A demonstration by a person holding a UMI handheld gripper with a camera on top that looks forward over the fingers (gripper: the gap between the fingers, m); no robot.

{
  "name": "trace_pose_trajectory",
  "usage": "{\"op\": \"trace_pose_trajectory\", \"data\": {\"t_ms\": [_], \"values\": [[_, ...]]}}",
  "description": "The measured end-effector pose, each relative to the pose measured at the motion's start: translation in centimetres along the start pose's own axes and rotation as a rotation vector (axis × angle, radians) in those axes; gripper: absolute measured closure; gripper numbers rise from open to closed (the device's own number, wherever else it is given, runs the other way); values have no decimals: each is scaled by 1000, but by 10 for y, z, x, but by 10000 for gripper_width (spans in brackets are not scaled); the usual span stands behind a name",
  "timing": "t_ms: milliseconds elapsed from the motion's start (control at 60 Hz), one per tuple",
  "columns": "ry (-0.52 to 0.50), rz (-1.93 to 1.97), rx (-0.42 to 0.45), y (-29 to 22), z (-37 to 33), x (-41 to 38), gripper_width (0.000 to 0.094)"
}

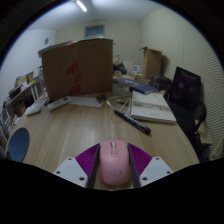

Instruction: Arrange mouse

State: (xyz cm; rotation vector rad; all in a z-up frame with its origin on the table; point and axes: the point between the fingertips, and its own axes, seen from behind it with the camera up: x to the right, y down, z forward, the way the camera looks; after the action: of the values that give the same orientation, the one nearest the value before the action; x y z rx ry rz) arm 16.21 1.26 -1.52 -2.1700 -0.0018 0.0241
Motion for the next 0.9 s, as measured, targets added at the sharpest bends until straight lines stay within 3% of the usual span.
{"op": "trace_pose_trajectory", "data": {"t_ms": [83,283,433,517,600,667,750,900], "values": [[35,11,12,0,1,2,457],[123,109,-71,-3,-6,5,588],[159,159,104,-100,-71,-31,611],[105,142,216,-159,-108,-98,612],[51,100,272,-183,-125,-180,611],[-29,70,266,-174,-121,-256,611],[-85,12,189,-127,-99,-332,609],[-84,-62,23,-26,-52,-387,611]]}}
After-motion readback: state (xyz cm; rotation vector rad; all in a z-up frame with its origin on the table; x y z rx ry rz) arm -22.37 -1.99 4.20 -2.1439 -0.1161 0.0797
